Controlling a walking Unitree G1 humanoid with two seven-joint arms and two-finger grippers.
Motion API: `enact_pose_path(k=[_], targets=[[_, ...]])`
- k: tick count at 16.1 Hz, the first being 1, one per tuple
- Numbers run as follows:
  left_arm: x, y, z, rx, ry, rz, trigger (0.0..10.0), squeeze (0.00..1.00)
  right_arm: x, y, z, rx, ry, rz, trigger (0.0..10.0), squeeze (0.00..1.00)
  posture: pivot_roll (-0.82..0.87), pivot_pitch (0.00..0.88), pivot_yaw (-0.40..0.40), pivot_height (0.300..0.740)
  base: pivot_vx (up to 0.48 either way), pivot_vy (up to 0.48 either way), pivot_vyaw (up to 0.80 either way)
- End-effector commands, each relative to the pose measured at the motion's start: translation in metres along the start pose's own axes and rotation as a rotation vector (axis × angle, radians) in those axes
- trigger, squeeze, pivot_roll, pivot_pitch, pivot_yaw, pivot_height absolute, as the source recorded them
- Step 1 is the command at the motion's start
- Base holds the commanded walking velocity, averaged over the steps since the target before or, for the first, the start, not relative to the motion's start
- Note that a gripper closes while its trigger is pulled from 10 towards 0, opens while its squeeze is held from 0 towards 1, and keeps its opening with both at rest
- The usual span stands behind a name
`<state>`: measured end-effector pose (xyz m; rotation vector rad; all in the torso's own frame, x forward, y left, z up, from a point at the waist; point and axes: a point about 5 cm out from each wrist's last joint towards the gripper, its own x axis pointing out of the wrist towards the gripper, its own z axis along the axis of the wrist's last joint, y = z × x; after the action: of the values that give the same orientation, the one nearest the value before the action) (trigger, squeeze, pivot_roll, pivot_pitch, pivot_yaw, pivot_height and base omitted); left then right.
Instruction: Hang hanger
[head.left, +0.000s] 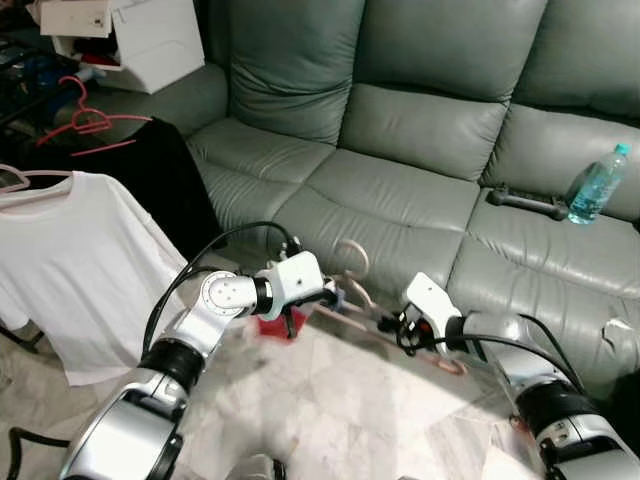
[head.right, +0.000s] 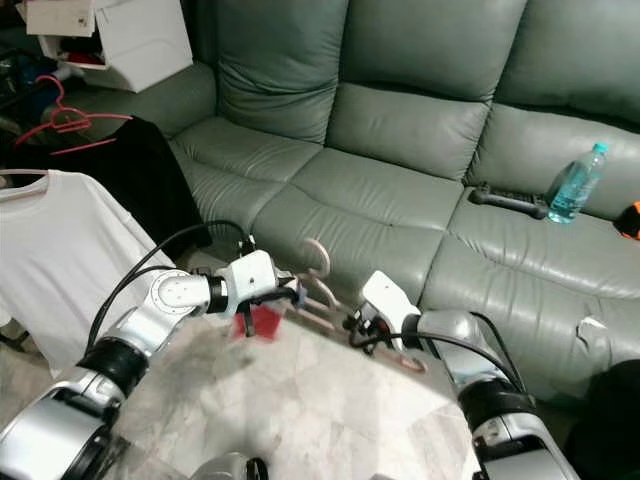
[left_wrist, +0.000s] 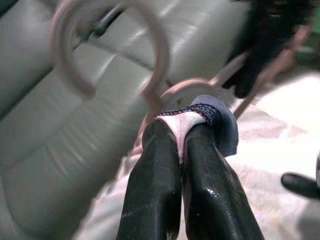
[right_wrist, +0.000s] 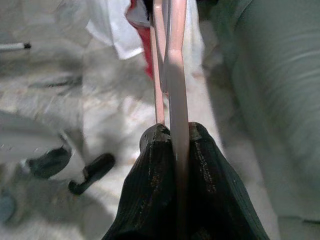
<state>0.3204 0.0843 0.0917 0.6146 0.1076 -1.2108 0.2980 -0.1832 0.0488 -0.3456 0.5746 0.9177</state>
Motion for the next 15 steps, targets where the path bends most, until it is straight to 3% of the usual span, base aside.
enact_pose_path(k=[1,4,5,7,9,10,11,15], targets=[[0.003,-0.006,0.008,0.056,-0.037,-0.058,10.0,0.0,-0.003,-0.001,-0.003,0.006,0.019,0.012,10.0,0.0,-0.09,0.004,0.083,0.74,0.0,0.0,0.0],[0.003,-0.004,0.017,-0.036,-0.105,-0.061,10.0,0.0,-0.013,0.007,-0.025,-0.007,0.095,0.069,10.0,0.0,-0.1,0.008,0.088,0.74,0.0,0.0,0.0],[0.005,0.0,0.024,-0.123,-0.131,-0.062,10.0,0.0,-0.017,0.005,-0.029,-0.086,0.122,0.02,10.0,0.0,-0.11,0.009,0.094,0.74,0.0,0.0,0.0],[0.006,-0.001,0.019,-0.17,-0.073,-0.087,10.0,0.0,-0.016,-0.002,-0.018,-0.179,0.075,-0.07,10.0,0.0,-0.11,0.009,0.097,0.74,0.0,0.0,0.0],[0.004,-0.002,0.003,-0.109,0.045,-0.072,10.0,0.0,-0.015,-0.006,0.007,-0.406,0.003,-0.119,10.0,0.0,-0.11,0.009,0.098,0.74,0.0,0.0,0.0],[0.002,0.0,-0.005,-0.114,0.09,-0.039,10.0,0.0,-0.013,-0.006,0.015,-0.416,-0.033,-0.123,10.0,0.0,-0.1,0.009,0.098,0.74,0.0,0.0,0.0],[-0.002,0.001,-0.012,-0.116,0.133,-0.011,10.0,0.0,-0.009,0.0,0.021,-0.521,-0.031,-0.07,10.0,0.0,-0.1,0.011,0.097,0.74,0.0,0.0,0.0],[-0.002,0.007,-0.01,-0.141,0.137,0.019,10.0,0.0,-0.001,0.011,0.02,-0.703,0.031,0.095,10.0,0.0,-0.1,0.013,0.096,0.74,0.0,0.0,0.0]])
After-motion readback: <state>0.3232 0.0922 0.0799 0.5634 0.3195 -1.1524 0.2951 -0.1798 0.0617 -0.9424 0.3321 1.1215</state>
